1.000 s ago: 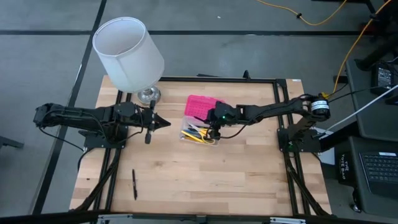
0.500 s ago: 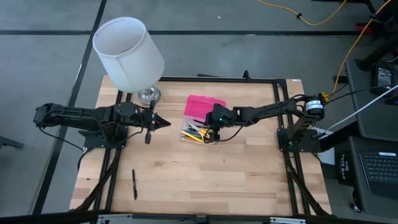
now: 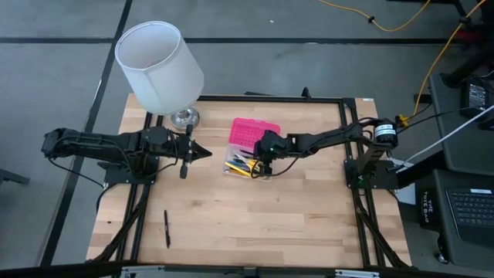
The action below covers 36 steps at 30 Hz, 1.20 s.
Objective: Pick & place school supplies into a supply box
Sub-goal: Put the black pen into the transparent supply box
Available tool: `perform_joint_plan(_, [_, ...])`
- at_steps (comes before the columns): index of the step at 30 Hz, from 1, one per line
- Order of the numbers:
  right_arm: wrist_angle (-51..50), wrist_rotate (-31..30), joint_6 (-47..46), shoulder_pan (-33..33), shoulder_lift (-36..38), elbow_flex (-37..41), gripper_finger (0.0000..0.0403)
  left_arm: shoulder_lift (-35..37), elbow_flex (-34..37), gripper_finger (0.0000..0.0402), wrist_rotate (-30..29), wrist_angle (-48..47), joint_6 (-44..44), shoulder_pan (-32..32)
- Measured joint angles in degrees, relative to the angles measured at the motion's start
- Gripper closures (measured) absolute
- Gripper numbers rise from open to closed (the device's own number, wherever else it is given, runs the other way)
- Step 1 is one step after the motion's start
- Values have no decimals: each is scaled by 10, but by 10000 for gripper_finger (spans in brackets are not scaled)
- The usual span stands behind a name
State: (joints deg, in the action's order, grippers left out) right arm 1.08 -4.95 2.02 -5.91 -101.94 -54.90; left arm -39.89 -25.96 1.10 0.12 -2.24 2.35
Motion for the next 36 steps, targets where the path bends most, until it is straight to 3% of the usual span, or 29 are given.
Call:
perform_joint_plan(17, [14, 0, 0, -7, -4, 0, 304, 0, 0, 396, 0, -2, 0, 0])
perform_joint_plan(23, [-5, 0, 8, -7, -3, -35, 293, 0, 0, 396, -13, 1, 13, 0])
perform_joint_plan(30, [-7, 0, 62, -6, -3, -59, 332, 0, -6, 400, -24, -57, 88, -10])
perform_joint_plan(34, [0, 0, 51, -10, -3, -52, 387, -13, -21, 399, -90, -87, 123, -50])
perform_joint_plan(36, [9, 0, 41, -11, -3, -43, 395, -24, -35, 400, -120, -102, 137, -73])
